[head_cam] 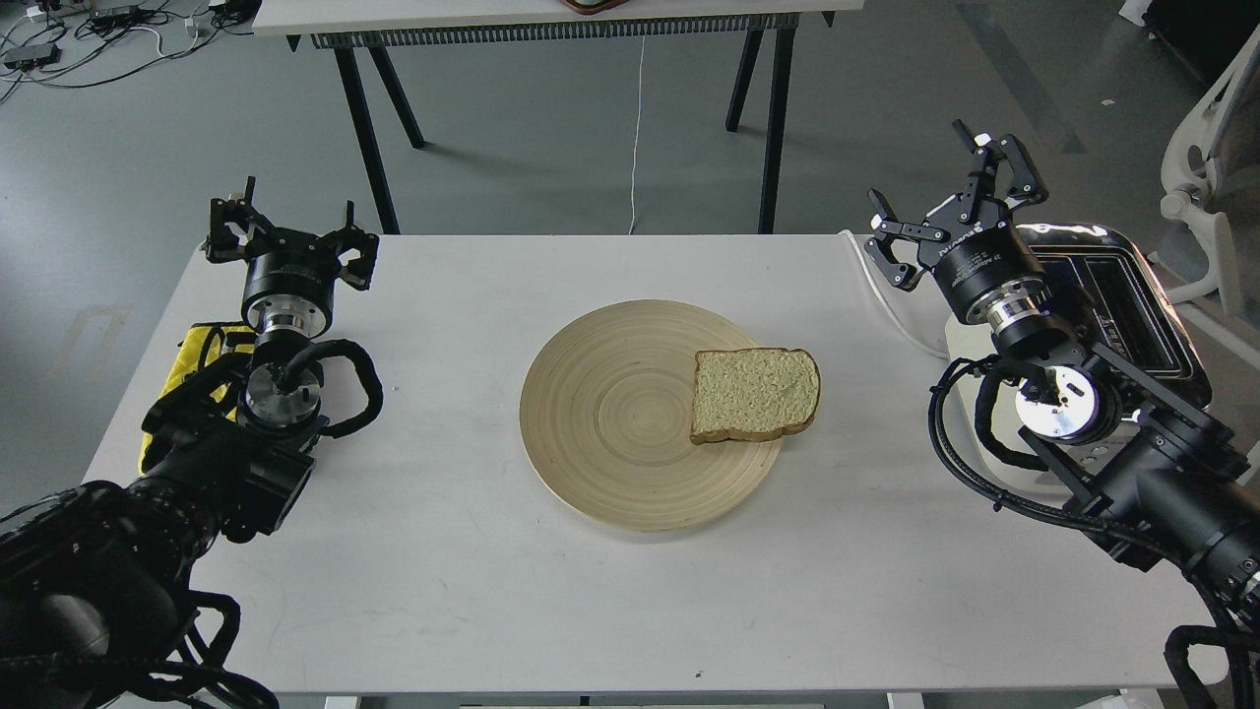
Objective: Put bread in toaster with right arm
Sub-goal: 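Swing the right gripper away from the toaster toward the plate, then lower the right gripper to the bread slice on the plate and grasp it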
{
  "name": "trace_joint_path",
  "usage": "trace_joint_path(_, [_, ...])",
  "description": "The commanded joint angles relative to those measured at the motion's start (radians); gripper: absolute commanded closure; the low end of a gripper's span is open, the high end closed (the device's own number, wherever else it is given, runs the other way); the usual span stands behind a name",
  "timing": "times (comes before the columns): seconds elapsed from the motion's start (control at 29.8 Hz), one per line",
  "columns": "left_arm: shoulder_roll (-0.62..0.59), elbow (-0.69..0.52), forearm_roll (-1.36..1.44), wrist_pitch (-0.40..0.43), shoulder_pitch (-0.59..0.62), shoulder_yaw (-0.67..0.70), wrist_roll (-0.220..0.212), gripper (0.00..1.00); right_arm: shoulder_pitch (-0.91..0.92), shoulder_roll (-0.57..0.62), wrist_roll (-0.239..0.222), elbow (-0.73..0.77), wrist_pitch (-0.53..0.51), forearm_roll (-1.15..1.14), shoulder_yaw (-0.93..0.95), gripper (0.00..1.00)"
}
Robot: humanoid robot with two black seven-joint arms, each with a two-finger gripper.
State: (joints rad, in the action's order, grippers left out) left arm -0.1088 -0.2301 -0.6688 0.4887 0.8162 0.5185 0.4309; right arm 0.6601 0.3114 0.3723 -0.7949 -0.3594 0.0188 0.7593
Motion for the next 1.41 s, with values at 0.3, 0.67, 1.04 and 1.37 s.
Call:
trace_joint_path(0.3, [0.000,0.000,0.000,0.000,0.000,0.000,0.000,0.00,0.010,0.001,0.004,-0.018,0.017,-0.022,-0.038,0.01])
trace_joint_path(0.67, [0.000,0.000,0.000,0.000,0.000,0.000,0.000,0.00,0.059,-0.009,0.010,-0.107,0.540,-0.419,-0.057,0.02])
trace_joint_path(1.04, [0.000,0.000,0.000,0.000,0.001,0.000,0.000,0.00,-0.065,-0.014,0.014,-0.251,0.848,-0.608,-0.291,0.02])
trace_joint_path(1.37, [0.000,0.000,0.000,0.000,0.001,0.000,0.000,0.00,-0.174,-0.023,0.013,-0.254,0.848,-0.608,-0.307,0.02])
